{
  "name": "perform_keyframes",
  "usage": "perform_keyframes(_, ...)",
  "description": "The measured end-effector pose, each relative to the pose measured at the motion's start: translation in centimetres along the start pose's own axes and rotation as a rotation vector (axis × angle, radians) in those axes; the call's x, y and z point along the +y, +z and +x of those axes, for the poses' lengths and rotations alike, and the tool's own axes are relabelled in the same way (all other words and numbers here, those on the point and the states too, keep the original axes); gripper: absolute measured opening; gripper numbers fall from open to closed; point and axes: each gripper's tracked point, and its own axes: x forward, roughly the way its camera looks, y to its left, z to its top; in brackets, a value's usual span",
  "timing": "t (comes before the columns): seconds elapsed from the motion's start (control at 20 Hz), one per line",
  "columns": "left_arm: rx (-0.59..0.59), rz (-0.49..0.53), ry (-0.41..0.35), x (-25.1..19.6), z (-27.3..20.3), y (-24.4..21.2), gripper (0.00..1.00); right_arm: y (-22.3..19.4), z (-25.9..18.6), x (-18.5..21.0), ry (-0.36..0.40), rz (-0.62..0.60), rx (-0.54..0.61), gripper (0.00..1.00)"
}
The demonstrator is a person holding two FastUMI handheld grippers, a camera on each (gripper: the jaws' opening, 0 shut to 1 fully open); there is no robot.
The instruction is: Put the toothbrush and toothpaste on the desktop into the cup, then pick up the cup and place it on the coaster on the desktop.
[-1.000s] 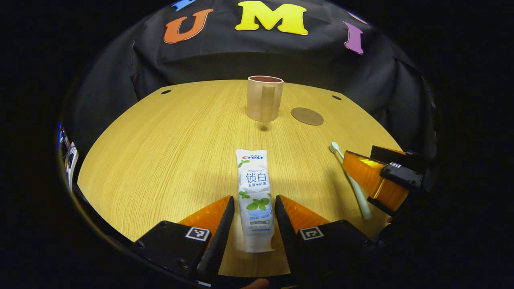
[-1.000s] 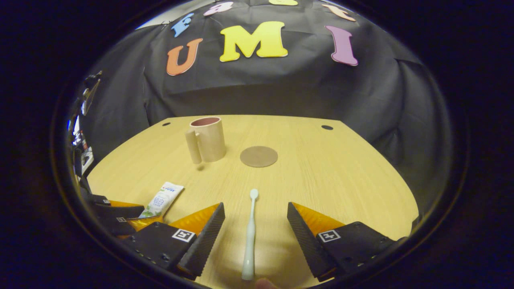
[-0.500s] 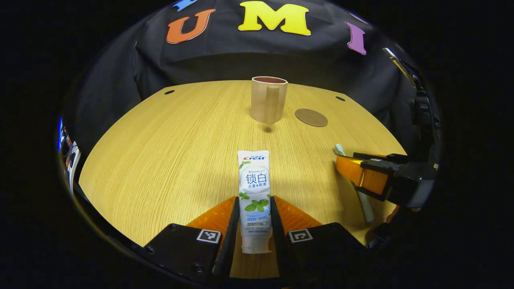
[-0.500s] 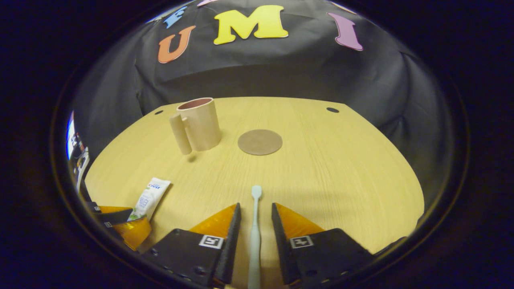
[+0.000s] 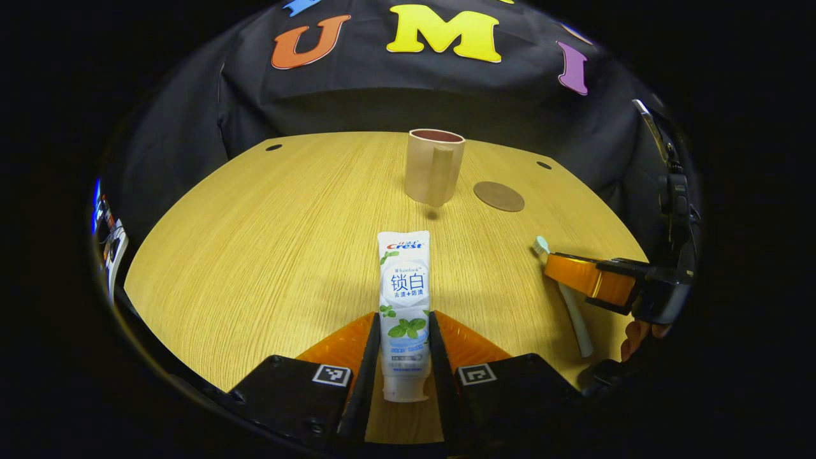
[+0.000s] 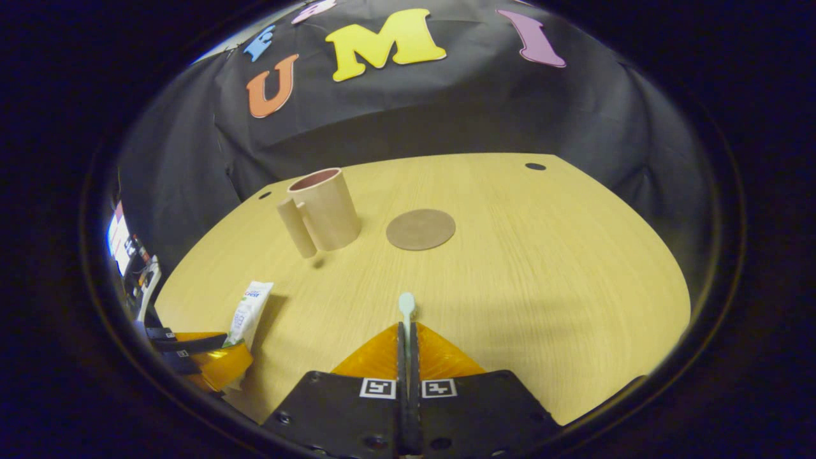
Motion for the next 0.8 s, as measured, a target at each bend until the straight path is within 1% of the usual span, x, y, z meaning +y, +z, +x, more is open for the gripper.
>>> perform_keyframes(0.1, -0.031, -0.002, 0.006, 0.1, -0.4, 1.1, 0.47, 1.2, -0.8, -0.3, 0.001, 0.009, -0.041, 0.00)
perform_keyframes(0.25, -0.057, -0.001, 0.004, -0.2, -0.9, 2.1, 0.47, 1.8, -1.7, -0.5, 0.022, 0.019, -0.073, 0.00)
perform_keyframes(0.3, -0.070, -0.002, 0.002, -0.1, -1.0, 2.4, 0.51, 2.0, -2.2, -0.5, 0.034, 0.028, -0.084, 0.00)
perform_keyframes(0.35, -0.082, -0.001, 0.003, -0.3, -1.2, 2.9, 0.47, 2.2, -2.6, -0.4, 0.042, 0.033, -0.093, 0.00)
perform_keyframes(0.5, -0.110, -0.002, 0.001, -0.3, -1.8, 3.9, 0.46, 2.9, -3.8, -0.5, 0.058, 0.043, -0.132, 0.00)
perform_keyframes(0.6, -0.157, 0.008, 0.016, -0.1, -2.7, 5.6, 0.38, 3.8, -4.8, -0.6, 0.065, 0.044, -0.177, 0.00)
perform_keyframes(0.7, -0.192, 0.006, 0.021, 0.1, -3.0, 6.5, 0.37, 4.2, -5.3, -0.7, 0.066, 0.038, -0.194, 0.00)
perform_keyframes(0.8, -0.187, -0.004, 0.023, 0.2, -2.9, 6.9, 0.36, 4.2, -5.4, -0.8, 0.069, 0.036, -0.197, 0.00)
